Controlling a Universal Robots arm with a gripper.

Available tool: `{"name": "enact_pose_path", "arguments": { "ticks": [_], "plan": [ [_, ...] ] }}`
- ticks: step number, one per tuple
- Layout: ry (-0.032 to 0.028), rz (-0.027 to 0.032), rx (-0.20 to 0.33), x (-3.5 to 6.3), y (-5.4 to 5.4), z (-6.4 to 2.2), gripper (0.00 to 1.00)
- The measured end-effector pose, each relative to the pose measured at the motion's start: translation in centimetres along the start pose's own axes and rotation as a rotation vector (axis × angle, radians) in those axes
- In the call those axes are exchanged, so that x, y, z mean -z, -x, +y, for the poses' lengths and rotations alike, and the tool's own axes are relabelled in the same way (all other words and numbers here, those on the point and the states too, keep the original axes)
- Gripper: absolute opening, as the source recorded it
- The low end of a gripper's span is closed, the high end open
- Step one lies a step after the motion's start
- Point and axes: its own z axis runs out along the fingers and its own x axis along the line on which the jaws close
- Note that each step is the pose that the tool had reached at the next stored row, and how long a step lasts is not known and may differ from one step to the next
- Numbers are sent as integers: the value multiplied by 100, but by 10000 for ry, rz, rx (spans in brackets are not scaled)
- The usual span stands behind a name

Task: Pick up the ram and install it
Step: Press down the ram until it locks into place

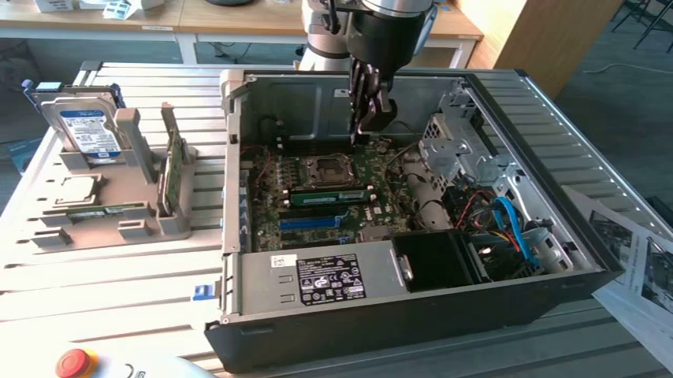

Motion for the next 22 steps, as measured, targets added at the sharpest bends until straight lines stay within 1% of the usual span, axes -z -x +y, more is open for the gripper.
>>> {"name": "enact_pose_path", "arguments": {
  "ticks": [2,3,4,6,8,9,16,20,22],
  "plan": [
    [0,0,0,0,0,0,30],
    [0,0,0,0,0,0,24],
    [0,0,0,0,0,0,24],
    [0,0,0,0,0,0,12],
    [0,0,0,0,0,0,12],
    [-1,0,0,0,0,0,11],
    [0,0,0,0,0,0,11],
    [-39,0,2,-2,-1,-3,11],
    [-46,-1,0,-7,-6,-5,11]
  ]
}}
